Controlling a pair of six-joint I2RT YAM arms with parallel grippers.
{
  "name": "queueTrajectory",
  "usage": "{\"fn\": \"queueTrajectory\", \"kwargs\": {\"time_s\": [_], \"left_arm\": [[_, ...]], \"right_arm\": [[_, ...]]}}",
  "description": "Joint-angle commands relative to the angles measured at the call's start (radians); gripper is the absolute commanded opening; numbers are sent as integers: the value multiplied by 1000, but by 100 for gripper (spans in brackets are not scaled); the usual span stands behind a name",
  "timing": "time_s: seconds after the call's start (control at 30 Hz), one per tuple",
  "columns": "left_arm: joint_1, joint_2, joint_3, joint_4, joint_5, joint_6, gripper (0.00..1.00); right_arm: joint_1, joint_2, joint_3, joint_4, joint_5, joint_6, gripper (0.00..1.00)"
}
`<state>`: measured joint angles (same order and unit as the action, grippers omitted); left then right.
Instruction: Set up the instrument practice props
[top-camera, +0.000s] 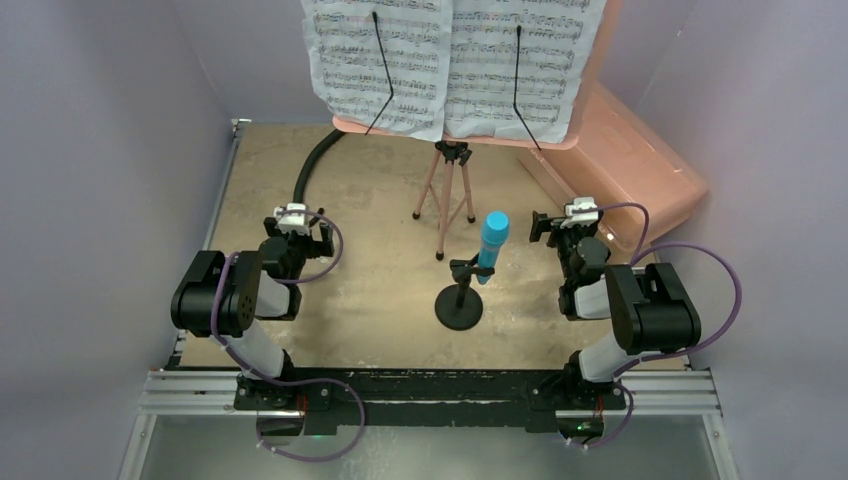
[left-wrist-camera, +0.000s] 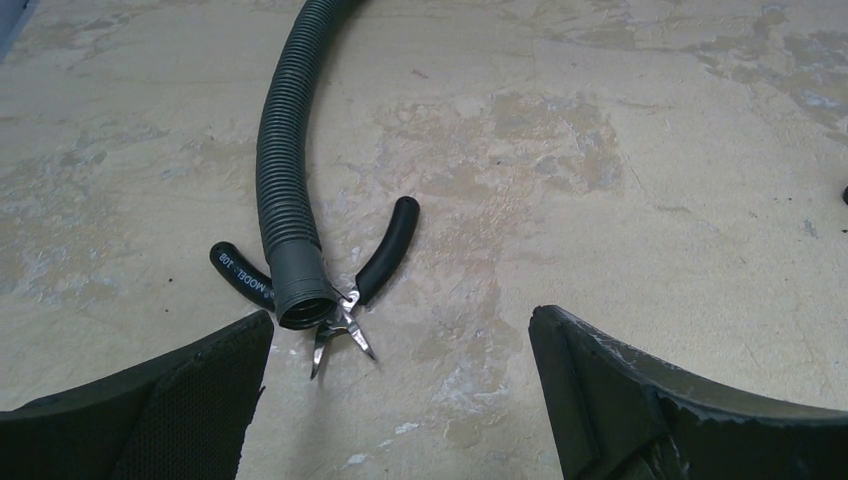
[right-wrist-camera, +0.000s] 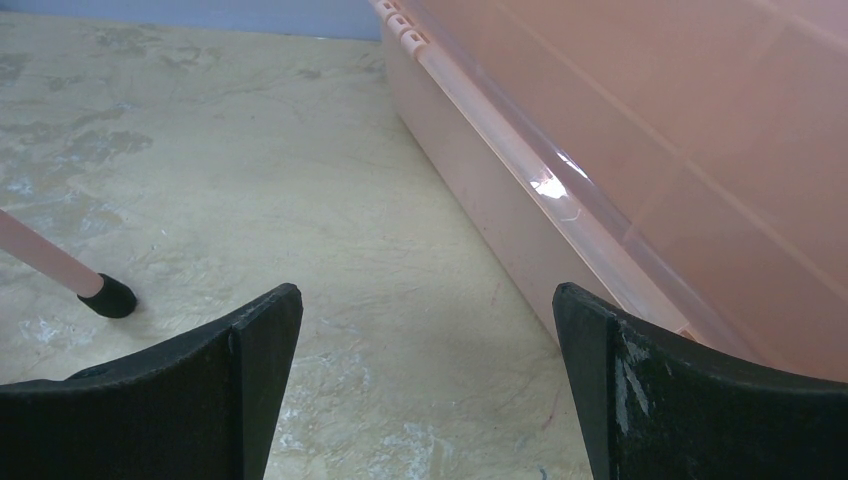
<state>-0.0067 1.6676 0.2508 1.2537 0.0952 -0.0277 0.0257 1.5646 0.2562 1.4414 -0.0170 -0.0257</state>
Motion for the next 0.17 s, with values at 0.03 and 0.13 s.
{"fn": "queueTrajectory", "kwargs": {"time_s": [0.03, 0.13], "left_arm": [[2, -6, 19, 25, -11, 23, 99], [2, -7, 18, 26, -11, 23, 99]], "right_arm": [[-3, -3, 25, 34, 14, 3, 98], [-3, -3, 25, 34, 14, 3, 98]]}}
